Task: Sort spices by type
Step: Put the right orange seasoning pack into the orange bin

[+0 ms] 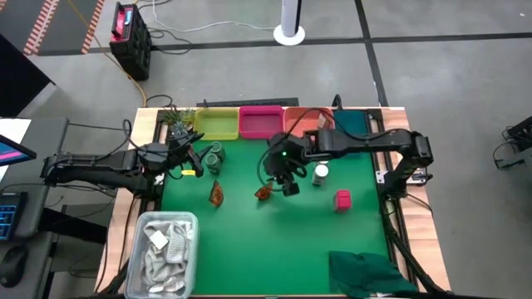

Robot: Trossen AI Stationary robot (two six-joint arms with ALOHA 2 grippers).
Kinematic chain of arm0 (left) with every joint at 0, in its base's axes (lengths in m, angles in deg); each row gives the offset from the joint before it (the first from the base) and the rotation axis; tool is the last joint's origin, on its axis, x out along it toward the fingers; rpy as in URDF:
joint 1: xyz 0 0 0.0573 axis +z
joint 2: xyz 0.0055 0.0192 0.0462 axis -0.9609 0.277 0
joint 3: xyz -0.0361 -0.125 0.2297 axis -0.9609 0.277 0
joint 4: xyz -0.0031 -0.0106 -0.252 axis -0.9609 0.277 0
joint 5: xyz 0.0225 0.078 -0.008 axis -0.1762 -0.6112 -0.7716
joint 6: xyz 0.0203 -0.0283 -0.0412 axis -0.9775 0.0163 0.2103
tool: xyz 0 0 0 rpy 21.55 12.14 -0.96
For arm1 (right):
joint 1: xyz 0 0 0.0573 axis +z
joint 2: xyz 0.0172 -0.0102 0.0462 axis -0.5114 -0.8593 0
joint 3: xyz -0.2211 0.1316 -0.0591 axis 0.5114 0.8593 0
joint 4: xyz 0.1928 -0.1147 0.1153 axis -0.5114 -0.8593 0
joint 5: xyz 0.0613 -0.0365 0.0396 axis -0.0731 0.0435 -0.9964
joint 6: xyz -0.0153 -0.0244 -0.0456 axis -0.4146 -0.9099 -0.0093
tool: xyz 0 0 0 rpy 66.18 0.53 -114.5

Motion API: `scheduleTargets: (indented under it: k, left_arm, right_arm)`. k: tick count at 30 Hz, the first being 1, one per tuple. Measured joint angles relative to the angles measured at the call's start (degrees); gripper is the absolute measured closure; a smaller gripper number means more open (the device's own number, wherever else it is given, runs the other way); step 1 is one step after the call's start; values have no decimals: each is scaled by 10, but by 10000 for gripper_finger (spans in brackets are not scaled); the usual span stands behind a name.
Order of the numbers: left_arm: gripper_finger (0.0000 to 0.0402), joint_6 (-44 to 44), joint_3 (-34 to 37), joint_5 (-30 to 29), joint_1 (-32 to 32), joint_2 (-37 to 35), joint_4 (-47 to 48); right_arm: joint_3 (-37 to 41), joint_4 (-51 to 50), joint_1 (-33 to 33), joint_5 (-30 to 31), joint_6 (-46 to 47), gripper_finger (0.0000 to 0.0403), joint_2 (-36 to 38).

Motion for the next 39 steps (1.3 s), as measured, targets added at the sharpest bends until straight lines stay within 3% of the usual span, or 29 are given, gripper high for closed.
scheduleTargets:
  k: [4, 11, 24, 29, 35, 39]
  left_arm:
    - [178, 0, 0, 0, 0, 0, 0]
    - [178, -1, 0, -6, 0, 0, 16]
    - [178, -8, 0, -15, 0, 0, 21]
    - [178, -9, 0, -15, 0, 0, 21]
    - [178, -9, 0, -14, 0, 0, 22]
    - [178, -9, 0, -14, 0, 0, 22]
  right_arm:
    - [0, 10, -4, -35, 15, 219, -42]
    - [-29, -2, -4, -39, -10, 228, -118]
    - [-52, -51, -1, -40, -38, 237, -140]
    - [-51, -58, 5, -40, -48, 277, -171]
    - [-51, -69, 3, -38, -57, 382, -175]
    - [-63, -101, -4, 1, -43, 381, -163]
